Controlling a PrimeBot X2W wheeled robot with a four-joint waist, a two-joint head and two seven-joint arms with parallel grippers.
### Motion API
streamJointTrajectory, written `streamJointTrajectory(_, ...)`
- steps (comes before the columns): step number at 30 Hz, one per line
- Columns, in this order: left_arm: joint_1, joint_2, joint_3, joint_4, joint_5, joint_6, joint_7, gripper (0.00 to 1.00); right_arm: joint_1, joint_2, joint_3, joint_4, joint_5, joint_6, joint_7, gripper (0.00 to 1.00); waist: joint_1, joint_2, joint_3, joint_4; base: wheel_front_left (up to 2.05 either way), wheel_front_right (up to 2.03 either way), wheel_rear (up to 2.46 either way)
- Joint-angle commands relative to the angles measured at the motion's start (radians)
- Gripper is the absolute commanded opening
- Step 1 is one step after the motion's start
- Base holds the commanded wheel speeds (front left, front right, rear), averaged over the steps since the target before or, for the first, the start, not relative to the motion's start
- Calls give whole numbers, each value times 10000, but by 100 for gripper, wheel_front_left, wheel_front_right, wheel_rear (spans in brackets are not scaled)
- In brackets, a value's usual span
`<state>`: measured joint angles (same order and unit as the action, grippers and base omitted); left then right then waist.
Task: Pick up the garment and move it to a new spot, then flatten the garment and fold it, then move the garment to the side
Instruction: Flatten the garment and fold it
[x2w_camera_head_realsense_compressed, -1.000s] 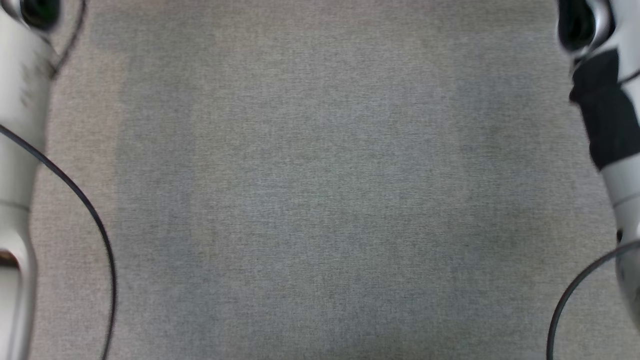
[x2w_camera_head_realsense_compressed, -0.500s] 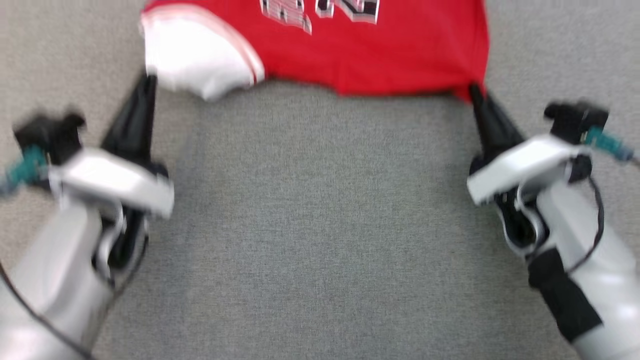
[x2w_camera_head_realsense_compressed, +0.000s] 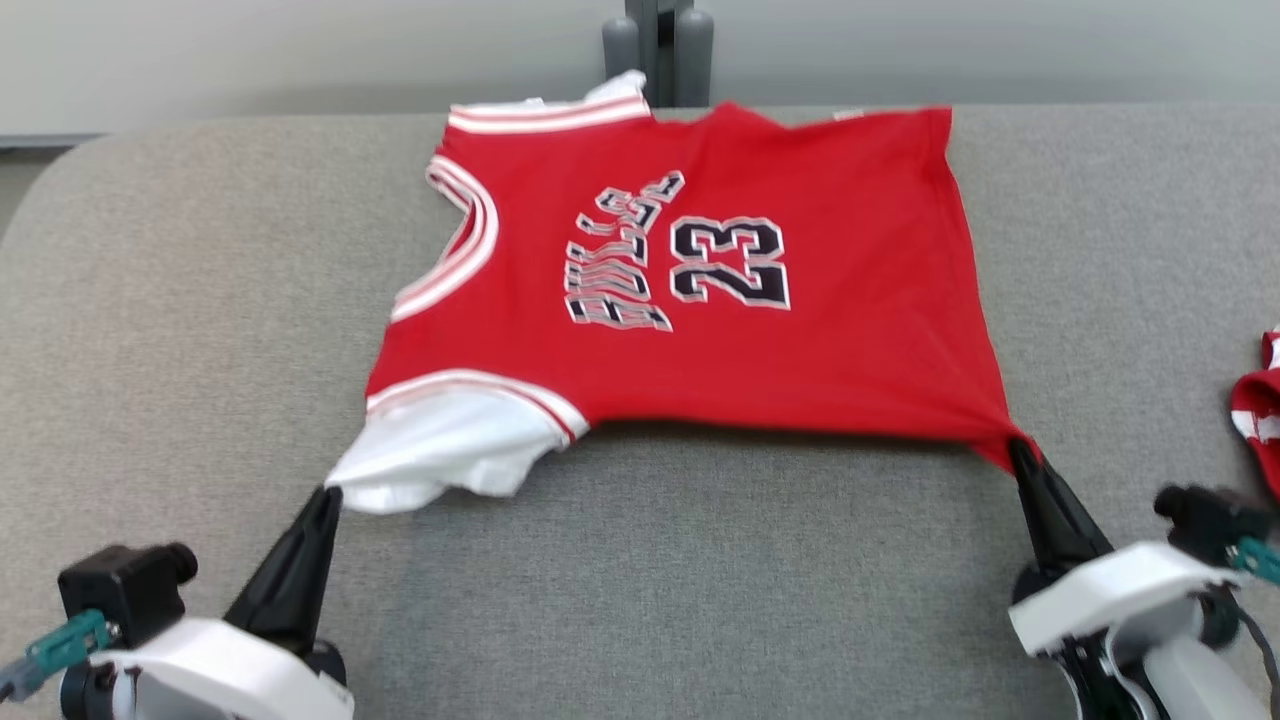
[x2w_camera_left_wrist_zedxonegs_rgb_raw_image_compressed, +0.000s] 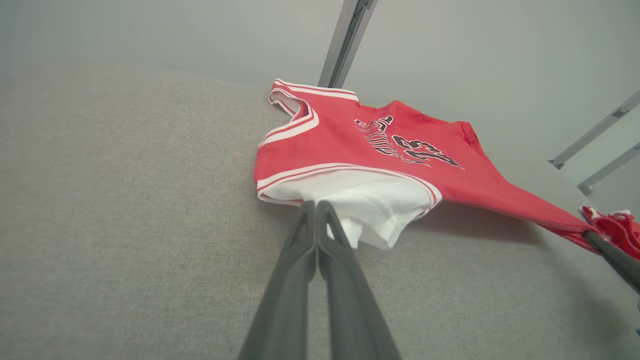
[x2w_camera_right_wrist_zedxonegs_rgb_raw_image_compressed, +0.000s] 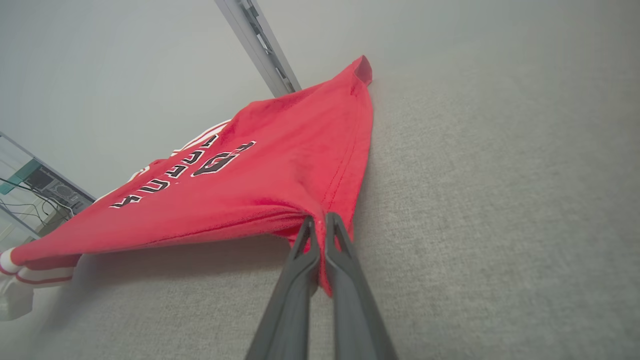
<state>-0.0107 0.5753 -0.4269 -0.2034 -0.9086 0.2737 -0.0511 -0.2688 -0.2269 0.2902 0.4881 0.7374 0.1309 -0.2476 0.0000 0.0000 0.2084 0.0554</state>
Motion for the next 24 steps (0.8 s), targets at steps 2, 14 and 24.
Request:
streamJointTrajectory(2,529,264,103,-557,-224,220,245,0,707,-113,-362,-437,-107,-4,254,0,0,0,-353,175,0,0,0)
streamJointTrajectory(14,2753,1429,-205,-2616,-1002,952,1805,0,4191,578,-2562,-3239,-1730,-6,2568,0,0,0,-881,417,0,0,0)
streamJointTrajectory(24,3831,2143,-89,-3586,-1428,1124,2237,0,6299,1311,-3742,-6018,-2627,-4,4791,0,0,0,-858,368,0,0,0)
